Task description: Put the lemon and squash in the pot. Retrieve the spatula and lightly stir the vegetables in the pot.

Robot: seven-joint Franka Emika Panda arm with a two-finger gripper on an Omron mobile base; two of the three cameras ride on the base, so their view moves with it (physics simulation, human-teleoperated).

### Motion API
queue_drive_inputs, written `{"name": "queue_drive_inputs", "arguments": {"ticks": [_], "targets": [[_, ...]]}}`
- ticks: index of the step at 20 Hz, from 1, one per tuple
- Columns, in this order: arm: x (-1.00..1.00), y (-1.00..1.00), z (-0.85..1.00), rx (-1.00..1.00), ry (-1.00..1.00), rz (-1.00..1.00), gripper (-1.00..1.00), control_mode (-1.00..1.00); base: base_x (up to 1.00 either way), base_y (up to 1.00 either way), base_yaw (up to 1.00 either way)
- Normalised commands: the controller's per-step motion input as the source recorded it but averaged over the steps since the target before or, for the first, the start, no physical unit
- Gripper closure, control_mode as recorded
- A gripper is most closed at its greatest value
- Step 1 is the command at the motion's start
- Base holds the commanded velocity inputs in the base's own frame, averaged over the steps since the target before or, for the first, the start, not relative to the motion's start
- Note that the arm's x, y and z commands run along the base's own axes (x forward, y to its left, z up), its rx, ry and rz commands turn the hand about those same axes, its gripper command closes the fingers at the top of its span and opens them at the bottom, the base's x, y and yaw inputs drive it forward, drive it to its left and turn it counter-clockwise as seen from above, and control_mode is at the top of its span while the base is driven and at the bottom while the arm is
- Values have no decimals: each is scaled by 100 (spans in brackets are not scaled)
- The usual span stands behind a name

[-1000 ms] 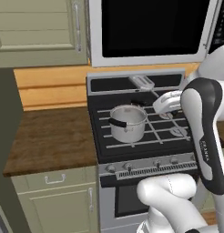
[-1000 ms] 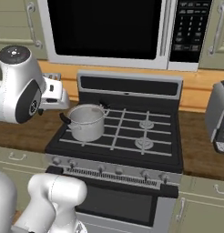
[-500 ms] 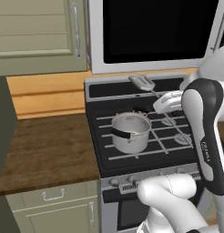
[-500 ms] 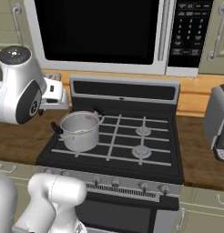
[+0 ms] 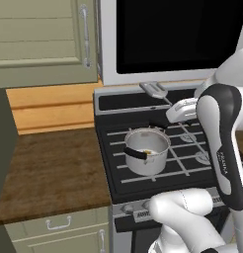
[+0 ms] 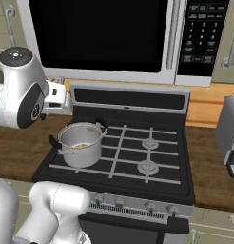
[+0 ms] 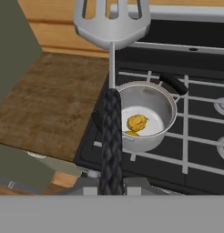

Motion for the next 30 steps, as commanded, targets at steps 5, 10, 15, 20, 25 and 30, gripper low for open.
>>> {"name": "queue_drive_inputs", "arguments": {"ticks": [5, 10, 15, 20, 25, 30], "targets": [[0, 0, 0, 0, 0, 0, 100, 100, 37, 7, 0], [0, 0, 0, -1, 0, 0, 100, -100, 0, 0, 0], [0, -5, -9, -6, 7, 0, 100, -100, 0, 0, 0], [0, -9, -7, -7, 0, 0, 100, -100, 0, 0, 0], [33, -40, -32, -11, -1, 0, 100, -100, 0, 0, 0], [53, -46, -57, -9, -4, 0, 100, -100, 0, 0, 0]]}}
